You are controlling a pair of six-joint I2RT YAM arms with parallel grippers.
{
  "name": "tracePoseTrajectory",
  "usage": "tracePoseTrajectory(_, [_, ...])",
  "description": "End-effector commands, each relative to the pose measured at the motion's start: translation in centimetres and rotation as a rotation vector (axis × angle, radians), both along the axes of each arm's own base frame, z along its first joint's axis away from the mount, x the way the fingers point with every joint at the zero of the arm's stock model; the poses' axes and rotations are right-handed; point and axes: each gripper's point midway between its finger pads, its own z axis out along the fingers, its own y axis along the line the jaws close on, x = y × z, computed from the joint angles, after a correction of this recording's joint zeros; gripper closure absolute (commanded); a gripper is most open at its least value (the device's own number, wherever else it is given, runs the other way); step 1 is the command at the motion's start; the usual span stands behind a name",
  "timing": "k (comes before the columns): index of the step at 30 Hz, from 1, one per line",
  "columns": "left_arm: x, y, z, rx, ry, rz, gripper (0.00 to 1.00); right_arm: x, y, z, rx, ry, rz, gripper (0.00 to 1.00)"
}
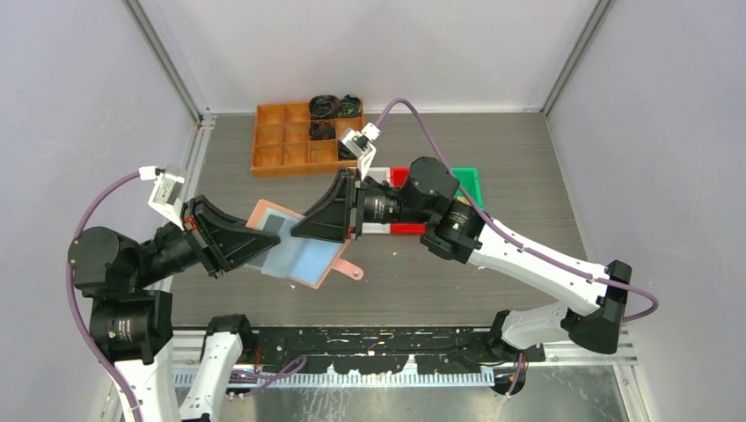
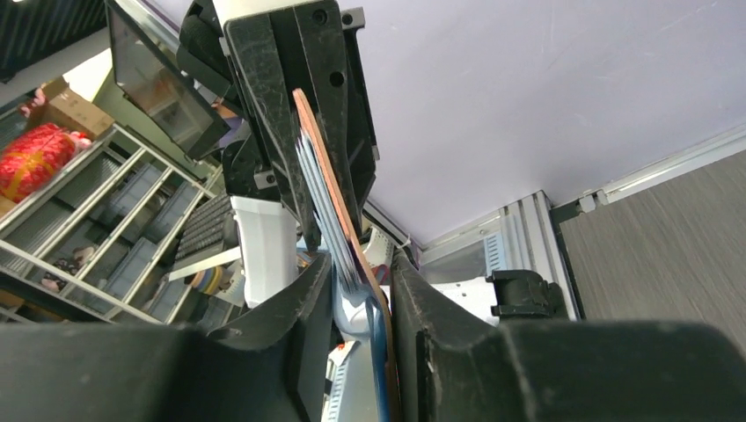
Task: Take the credit cards out of the card holder
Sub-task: Remove the credit card from the card holder.
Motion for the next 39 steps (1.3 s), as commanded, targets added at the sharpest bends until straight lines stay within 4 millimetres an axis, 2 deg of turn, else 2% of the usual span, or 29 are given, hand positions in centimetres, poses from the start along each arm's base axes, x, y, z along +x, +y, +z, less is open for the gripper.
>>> tracePoseTrajectory(1, [-1.7,-0.4,2.0,-0.003,-0.075,-0.054,1.0,-0.2,-0.7,-1.1,0.003,-0.005,0.011,0.66])
tracePoseTrajectory(2, [-1.6,-0.4,2.2,-0.009,-0.067,-0.057,1.0,-0.2,-0.8,-1.9,-0.01,-0.006,0.009,0.66])
tracePoseTrajectory(6, [-1.5,-0.4,2.7,-0.028,-0.05,-0.063,1.0,-0.2,-1.6,-2.7,-0.028,-0.029,-0.024,0.65])
tracePoseTrajectory(10, [-1.2,-0.4,2.6,-0.031,-0.045,-0.06,1.0,-1.2,-2.8,-1.9,-0.011,-0.075,-0.006,0.38])
tracePoseTrajectory(15, [-1.2,-0.4,2.4,-0.029,-0.045,-0.06,1.0,-3.3,-6.3,1.0,0.072,-0.23,-0.009,0.17])
tracePoseTrajectory(17, [-1.3,-0.4,2.4,-0.029,-0.046,-0.059,1.0,-3.3,-7.6,2.4,0.111,-0.272,-0.059,0.07])
tracePoseTrajectory(19, [-1.2,-0.4,2.4,-0.03,-0.043,-0.059,1.0,-3.1,-8.5,3.6,0.141,-0.293,-0.102,0.01])
tracePoseTrajectory(22, [-1.2,-0.4,2.4,-0.032,-0.041,-0.06,1.0,-2.2,-8.4,4.5,0.139,-0.277,-0.153,0.01])
tracePoseTrajectory(25, [-1.2,-0.4,2.3,-0.034,-0.039,-0.057,1.0,-1.1,-6.7,4.2,0.097,-0.241,-0.154,0.01])
tracePoseTrajectory(29, [-1.4,-0.5,2.5,-0.04,-0.036,-0.068,1.0,0.5,-3.5,2.1,0.0,-0.183,-0.131,0.01])
tracePoseTrajectory(33, [-1.7,-0.5,2.6,-0.04,-0.032,-0.083,1.0,0.6,-2.0,2.0,0.001,-0.177,-0.096,0.01])
tracePoseTrajectory(35, [-1.8,-0.6,2.7,-0.041,-0.03,-0.088,1.0,0.0,-1.8,2.2,0.021,-0.183,-0.057,0.01])
tracePoseTrajectory(38, [-1.8,-0.6,2.6,-0.038,-0.033,-0.09,1.0,-1.4,-1.9,2.4,0.063,-0.164,0.023,0.08])
tracePoseTrajectory(39, [-1.8,-0.5,2.6,-0.037,-0.034,-0.088,1.0,-1.8,-2.0,2.4,0.076,-0.159,0.048,0.13])
